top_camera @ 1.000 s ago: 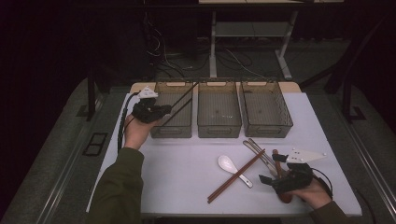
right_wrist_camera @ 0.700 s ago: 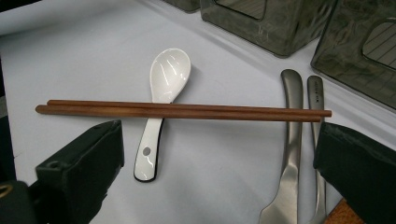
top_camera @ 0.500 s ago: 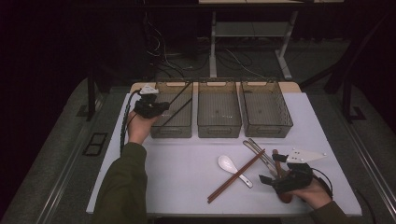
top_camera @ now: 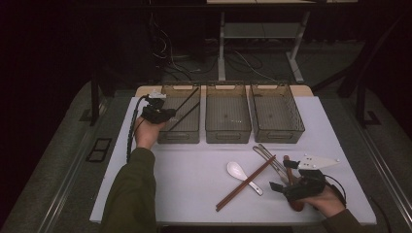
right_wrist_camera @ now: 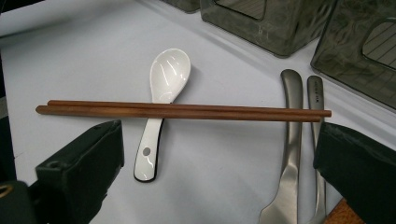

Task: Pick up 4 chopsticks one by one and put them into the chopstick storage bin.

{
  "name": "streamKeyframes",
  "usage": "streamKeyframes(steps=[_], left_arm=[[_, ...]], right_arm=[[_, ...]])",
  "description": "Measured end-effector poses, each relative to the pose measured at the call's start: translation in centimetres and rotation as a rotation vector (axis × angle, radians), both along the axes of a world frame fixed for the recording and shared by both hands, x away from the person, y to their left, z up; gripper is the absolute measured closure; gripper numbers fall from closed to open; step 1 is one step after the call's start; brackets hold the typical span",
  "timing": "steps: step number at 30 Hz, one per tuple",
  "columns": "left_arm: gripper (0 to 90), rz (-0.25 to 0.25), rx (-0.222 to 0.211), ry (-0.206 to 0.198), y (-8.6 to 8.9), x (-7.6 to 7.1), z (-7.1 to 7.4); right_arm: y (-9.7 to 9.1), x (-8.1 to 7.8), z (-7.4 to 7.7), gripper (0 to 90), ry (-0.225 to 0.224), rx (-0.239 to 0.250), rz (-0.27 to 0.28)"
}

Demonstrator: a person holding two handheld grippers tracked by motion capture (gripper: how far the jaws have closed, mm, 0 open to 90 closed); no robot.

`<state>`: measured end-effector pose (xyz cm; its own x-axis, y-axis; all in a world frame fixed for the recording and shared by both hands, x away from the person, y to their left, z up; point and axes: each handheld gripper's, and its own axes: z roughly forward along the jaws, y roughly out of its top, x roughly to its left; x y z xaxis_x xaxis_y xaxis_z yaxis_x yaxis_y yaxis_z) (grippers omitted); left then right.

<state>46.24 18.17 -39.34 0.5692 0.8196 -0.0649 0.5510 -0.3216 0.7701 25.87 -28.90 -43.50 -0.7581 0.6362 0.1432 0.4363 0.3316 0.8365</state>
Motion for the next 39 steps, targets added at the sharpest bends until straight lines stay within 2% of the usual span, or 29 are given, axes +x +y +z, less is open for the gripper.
streamKeyframes(steps=[4,15,25,28,32,33,39], left_arm=[[84.1,0.006,0.0,0.006,0.0,0.0,-0.1],[70.9,0.016,0.007,-0.01,-0.1,0.0,0.0],[54.7,-0.011,-0.023,-0.033,-0.2,-0.7,0.9],[49.7,-0.039,-0.034,-0.036,-0.3,-1.1,1.2],[44.6,-0.054,-0.04,-0.062,-0.5,-1.7,1.7],[43.0,-0.065,-0.051,-0.075,-0.7,-2.2,2.0],[35.1,-0.105,-0.08,-0.095,-1.1,-4.1,2.3]], right_arm=[[0.0,0.0,0.0,1.6,0.0,0.0,0.0],[0.0,0.0,0.0,1.6,0.001,-0.001,0.002],[0.0,0.0,0.0,1.6,0.0,-0.001,0.001],[0.0,0.0,0.0,1.6,0.0,-0.001,0.0],[0.0,0.0,0.0,1.6,0.001,-0.001,0.0],[0.0,0.0,0.0,1.6,0.001,-0.001,0.0],[0.0,-0.1,0.0,1.6,0.002,0.0,-0.001]])
